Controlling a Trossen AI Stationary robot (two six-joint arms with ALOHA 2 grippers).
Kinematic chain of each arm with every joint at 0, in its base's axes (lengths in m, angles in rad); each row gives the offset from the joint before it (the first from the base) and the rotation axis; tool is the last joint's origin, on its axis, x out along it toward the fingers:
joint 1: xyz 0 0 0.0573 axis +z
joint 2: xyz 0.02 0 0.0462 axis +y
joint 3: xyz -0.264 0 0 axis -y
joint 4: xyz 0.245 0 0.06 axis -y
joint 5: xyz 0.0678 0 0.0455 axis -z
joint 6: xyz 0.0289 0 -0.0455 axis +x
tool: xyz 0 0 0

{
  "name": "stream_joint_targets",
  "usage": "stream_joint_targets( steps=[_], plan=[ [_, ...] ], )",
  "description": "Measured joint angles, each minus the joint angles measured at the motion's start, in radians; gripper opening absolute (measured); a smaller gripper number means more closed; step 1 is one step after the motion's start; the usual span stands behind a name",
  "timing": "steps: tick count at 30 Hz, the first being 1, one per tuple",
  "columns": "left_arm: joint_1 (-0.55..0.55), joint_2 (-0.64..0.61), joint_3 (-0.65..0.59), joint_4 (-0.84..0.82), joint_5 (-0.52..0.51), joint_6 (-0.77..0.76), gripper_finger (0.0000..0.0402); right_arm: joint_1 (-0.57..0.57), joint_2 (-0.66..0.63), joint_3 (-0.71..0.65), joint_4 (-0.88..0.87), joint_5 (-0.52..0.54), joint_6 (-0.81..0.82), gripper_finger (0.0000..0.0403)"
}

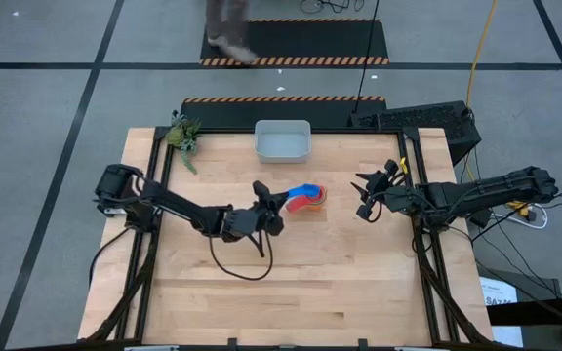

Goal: Nest measuring cups in basket
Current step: Stack the blue measuring cup into the red measuring cup

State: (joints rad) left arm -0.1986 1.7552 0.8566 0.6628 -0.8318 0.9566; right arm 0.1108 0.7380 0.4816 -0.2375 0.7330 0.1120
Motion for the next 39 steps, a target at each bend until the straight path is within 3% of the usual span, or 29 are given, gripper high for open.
stream_joint_targets(
  steps=[10,18,25,32,39],
  plan=[
    [0.006,0.132,0.0,0.158,-0.034,0.183,0.0006,0.0,0.0,0.0,0.0,0.0,0.0,0.013],
    [0.027,0.155,0.0,0.18,-0.03,0.187,0.0017,0.0,0.0,0.0,0.0,-0.001,0.0,0.013],
    [0.036,0.155,0.0,0.157,0.1,0.168,0.0014,0.0,0.0,0.0,0.0,-0.001,0.0,0.013],
    [0.035,0.155,0.0,0.117,0.118,0.141,0.0075,0.0,0.0,0.0,0.0,-0.001,0.0,0.013],
    [0.043,0.155,0.001,0.105,0.121,-0.033,0.0151,0.0,0.0,0.0,-0.001,-0.001,0.0,0.013]
  ],
)
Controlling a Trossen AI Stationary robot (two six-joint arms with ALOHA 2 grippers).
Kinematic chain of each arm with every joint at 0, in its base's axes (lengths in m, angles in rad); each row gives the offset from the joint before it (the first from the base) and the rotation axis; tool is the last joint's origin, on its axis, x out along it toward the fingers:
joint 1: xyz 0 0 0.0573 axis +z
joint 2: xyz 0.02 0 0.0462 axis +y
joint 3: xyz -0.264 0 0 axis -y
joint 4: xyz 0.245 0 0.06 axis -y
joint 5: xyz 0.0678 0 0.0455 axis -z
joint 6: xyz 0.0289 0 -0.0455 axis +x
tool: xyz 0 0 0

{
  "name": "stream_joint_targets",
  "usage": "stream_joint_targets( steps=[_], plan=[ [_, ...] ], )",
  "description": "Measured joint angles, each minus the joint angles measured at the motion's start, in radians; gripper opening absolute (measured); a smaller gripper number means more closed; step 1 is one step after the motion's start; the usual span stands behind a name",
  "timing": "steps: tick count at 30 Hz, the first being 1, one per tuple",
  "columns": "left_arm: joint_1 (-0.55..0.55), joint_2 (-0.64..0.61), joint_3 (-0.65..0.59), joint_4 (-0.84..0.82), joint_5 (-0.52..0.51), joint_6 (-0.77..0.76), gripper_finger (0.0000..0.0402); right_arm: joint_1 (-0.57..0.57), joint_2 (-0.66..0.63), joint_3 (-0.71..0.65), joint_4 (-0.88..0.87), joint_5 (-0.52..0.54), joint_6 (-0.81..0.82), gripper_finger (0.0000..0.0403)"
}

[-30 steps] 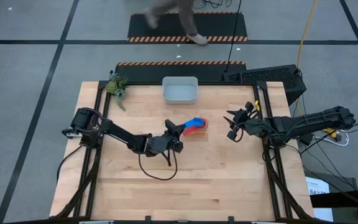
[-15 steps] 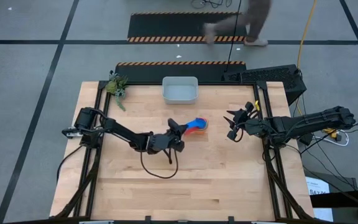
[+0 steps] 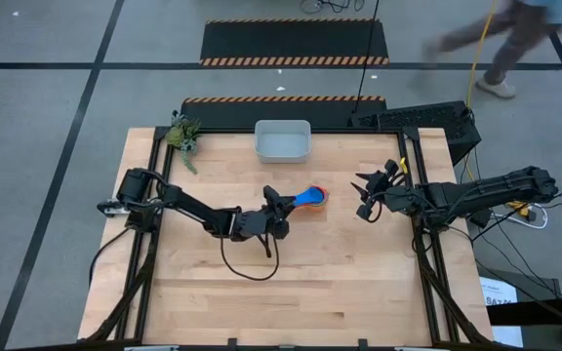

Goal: Nest measuring cups in basket
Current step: Stack the blue measuring cup into the red measuring cup

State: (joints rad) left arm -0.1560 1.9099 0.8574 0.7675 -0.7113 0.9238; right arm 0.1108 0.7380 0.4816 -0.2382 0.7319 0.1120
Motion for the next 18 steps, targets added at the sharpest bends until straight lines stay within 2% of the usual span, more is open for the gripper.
stream_joint_targets(
  steps=[5,10,18],
  plan=[
    [0.007,-0.02,0.0,-0.084,0.016,-0.141,0.0178,0.0,0.0,0.0,0.0,0.0,0.0,0.013],
    [0.029,-0.084,0.017,-0.247,0.12,-0.338,0.0184,0.0,0.0,0.0,-0.001,0.0,0.0,0.013],
    [0.065,-0.174,0.018,-0.409,0.31,-0.493,0.0184,0.0,0.0,0.0,-0.003,-0.003,0.0,0.013]
  ],
)
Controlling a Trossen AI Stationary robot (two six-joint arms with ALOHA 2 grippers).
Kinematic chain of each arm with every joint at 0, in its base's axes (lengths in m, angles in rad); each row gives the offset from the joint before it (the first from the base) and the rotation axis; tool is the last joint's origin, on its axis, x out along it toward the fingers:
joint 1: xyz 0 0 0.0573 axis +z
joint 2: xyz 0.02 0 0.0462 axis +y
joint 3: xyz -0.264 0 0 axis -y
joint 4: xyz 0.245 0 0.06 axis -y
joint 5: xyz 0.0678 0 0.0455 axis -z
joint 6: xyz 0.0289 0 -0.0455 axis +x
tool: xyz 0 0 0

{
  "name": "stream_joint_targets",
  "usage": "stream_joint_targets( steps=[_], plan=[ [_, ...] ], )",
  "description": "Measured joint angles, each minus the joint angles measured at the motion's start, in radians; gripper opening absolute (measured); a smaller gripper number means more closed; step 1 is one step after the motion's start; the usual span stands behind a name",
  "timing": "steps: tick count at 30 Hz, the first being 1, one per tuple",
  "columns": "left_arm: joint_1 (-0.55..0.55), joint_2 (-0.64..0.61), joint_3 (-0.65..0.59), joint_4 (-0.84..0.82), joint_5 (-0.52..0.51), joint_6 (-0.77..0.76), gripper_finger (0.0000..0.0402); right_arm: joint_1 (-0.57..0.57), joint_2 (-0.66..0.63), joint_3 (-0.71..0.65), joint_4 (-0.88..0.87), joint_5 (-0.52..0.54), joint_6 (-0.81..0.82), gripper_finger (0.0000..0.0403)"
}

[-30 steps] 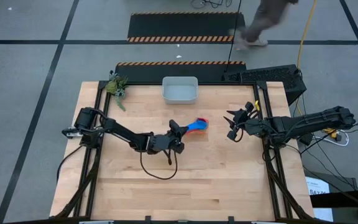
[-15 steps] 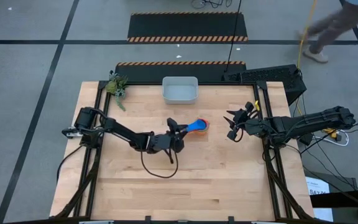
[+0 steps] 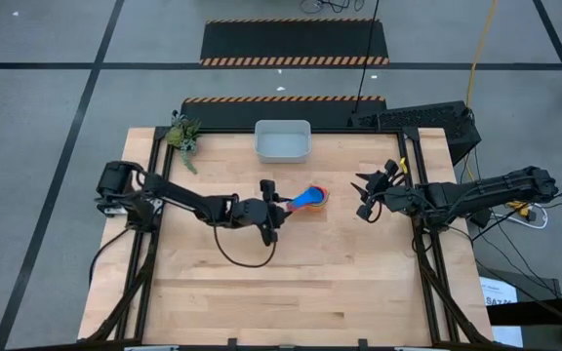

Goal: Nest measuring cups in basket
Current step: Stack the blue measuring cup into the red measuring cup

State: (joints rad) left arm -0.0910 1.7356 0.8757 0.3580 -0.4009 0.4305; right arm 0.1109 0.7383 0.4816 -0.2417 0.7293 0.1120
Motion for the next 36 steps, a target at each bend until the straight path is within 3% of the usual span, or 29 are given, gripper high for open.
stream_joint_targets(
  steps=[3,12,17,24,36],
  plan=[
    [0.008,-0.016,0.0,-0.051,0.043,-0.035,0.0184,0.0,0.0,0.0,-0.006,0.0,0.0,0.013],
    [0.01,-0.016,0.0,-0.041,0.002,-0.015,0.0184,0.0,0.0,0.0,-0.02,-0.001,0.007,0.013],
    [-0.017,-0.031,0.0,-0.015,-0.073,0.15,0.0184,0.0,0.0,0.0,-0.02,-0.001,0.007,0.013],
    [-0.046,-0.021,0.0,0.062,-0.051,0.456,0.0184,0.0,0.0,0.0,-0.019,-0.001,0.007,0.013],
    [-0.021,0.037,-0.002,0.09,-0.016,0.668,0.0166,0.0,0.0,0.0,-0.018,-0.001,0.008,0.013]
  ],
)
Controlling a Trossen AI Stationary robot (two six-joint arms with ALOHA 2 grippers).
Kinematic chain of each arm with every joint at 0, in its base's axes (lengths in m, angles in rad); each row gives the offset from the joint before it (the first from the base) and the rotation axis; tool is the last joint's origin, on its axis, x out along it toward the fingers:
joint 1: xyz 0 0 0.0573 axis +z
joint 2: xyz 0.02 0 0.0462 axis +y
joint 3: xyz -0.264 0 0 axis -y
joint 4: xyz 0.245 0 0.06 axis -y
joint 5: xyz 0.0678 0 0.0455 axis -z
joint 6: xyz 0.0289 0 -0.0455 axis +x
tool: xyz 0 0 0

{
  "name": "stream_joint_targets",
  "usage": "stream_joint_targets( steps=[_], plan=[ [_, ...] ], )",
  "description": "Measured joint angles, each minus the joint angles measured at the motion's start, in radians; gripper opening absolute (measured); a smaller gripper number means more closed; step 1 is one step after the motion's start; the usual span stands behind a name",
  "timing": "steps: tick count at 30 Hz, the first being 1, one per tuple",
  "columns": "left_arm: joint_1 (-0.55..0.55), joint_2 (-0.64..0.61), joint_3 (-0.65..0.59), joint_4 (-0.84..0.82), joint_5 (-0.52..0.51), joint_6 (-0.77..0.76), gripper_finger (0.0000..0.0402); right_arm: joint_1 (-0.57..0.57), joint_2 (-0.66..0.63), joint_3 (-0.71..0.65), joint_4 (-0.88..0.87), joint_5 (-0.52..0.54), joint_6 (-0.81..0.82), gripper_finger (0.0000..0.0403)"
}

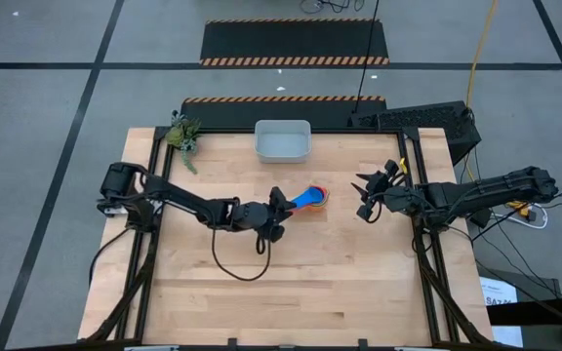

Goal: Nest measuring cups in basket
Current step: Stack the blue measuring cup into the red measuring cup

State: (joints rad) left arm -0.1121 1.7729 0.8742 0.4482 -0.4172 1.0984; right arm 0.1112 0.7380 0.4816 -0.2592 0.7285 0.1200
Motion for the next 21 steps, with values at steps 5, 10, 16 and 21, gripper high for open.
stream_joint_targets(
  steps=[5,10,16,21],
  plan=[
    [0.0,0.025,0.001,0.057,-0.002,0.045,0.0111,0.0,0.0,0.0,0.0,0.0,0.0,0.013],
    [-0.001,0.024,0.001,0.059,-0.046,0.046,0.0041,0.0,0.0,0.0,0.0,0.0,0.0,0.013],
    [-0.004,0.023,0.002,0.083,-0.058,0.046,0.0018,0.0,0.0,0.0,-0.002,0.0,0.0,0.013],
    [-0.023,0.019,0.002,0.132,-0.063,0.078,0.0014,0.0,0.0,0.0,-0.005,0.0,0.0,0.013]
  ],
)
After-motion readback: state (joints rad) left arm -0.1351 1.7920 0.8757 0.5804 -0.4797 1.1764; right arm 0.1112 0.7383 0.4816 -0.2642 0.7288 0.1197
